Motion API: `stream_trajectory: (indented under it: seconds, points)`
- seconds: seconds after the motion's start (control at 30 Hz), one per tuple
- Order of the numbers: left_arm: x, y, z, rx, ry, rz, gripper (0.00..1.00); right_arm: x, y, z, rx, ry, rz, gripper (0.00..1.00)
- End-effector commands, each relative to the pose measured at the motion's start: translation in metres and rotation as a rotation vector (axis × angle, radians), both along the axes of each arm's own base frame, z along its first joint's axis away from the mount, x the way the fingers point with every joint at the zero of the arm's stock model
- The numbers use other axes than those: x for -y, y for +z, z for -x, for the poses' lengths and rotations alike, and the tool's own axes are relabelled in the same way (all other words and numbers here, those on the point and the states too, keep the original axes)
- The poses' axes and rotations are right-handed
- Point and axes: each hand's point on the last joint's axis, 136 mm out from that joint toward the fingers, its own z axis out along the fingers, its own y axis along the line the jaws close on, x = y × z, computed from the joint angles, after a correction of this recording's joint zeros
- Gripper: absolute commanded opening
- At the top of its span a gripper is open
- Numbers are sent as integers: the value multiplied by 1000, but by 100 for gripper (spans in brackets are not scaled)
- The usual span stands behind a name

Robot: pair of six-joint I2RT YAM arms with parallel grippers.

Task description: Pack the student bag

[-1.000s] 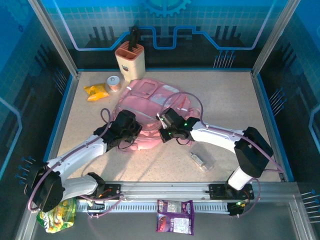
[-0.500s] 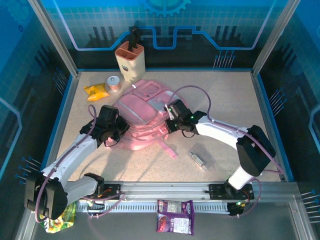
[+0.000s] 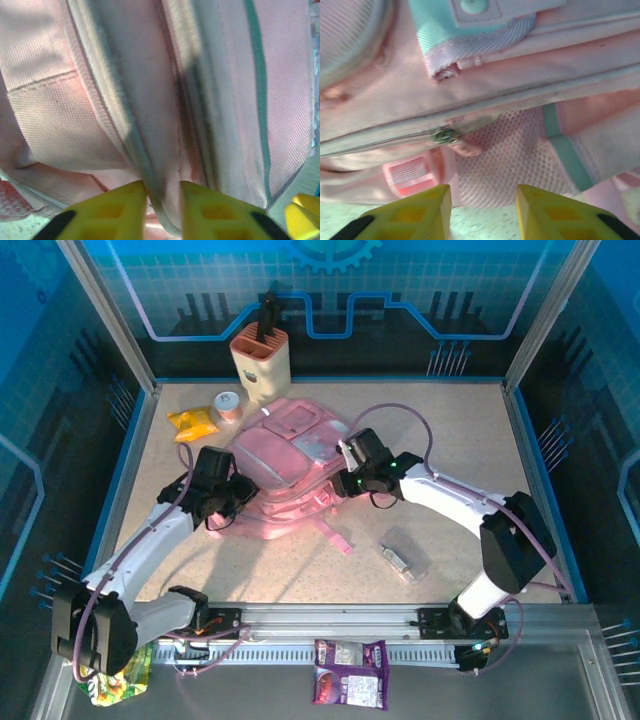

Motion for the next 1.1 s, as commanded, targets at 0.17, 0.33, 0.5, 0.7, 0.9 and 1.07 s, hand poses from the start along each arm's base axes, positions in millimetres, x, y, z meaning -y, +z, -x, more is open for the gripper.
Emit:
stream_trajectory:
  seconds: [0.17, 0.33, 0.5, 0.7, 0.9, 1.07]
  points:
    - [8, 31, 11, 89, -51, -131, 62, -42, 27, 22, -240, 75, -256, 60]
    - [20, 38, 15, 117, -64, -235, 74, -58, 34, 10, -276, 111, -258, 64]
    - [35, 35, 18, 111, -89, -301, 88, -71, 25, -5, -328, 106, -250, 63]
    - [50, 34, 13, 126, -104, -389, 99, -77, 10, -21, -336, 96, -197, 57]
    - [56, 30, 9, 122, -89, -437, 99, -80, 5, -33, -326, 92, -177, 53]
    - [56, 24, 11, 105, -73, -437, 99, -77, 9, -46, -299, 72, -184, 56]
